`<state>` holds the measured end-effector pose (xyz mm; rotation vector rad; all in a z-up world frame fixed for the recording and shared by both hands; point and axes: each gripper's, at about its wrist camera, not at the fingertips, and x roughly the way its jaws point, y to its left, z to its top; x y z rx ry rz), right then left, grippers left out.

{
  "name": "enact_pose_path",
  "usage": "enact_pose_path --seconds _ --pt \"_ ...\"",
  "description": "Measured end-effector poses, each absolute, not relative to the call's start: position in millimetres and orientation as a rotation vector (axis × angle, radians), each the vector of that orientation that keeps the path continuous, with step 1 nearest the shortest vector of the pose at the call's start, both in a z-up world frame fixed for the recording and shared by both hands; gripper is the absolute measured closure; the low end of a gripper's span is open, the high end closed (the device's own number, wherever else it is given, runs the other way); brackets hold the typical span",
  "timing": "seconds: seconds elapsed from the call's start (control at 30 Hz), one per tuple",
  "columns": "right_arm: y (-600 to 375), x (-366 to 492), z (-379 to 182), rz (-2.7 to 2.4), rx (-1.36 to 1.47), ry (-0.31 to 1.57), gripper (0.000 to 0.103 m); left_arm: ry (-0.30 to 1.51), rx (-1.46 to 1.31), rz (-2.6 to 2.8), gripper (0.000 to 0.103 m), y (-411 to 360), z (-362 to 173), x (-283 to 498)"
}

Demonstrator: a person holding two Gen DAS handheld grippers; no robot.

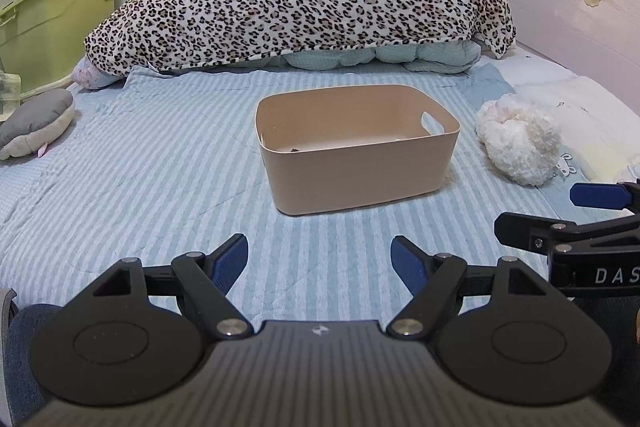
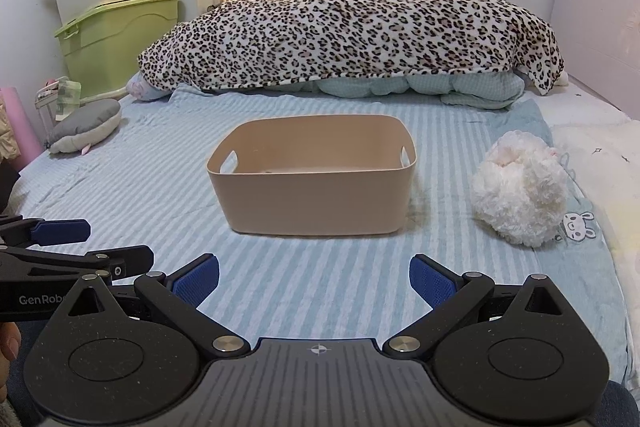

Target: Organize objects

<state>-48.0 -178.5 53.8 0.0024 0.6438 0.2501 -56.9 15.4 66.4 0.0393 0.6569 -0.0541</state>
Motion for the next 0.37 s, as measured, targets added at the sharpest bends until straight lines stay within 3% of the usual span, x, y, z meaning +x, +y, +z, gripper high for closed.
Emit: enact_pose_path --seconds 0.37 --pt "-179.6 -45.2 50.2 0.254 0.011 0.659 0.000 0.667 0.040 -0.049 0.024 16.7 64.7 -54.6"
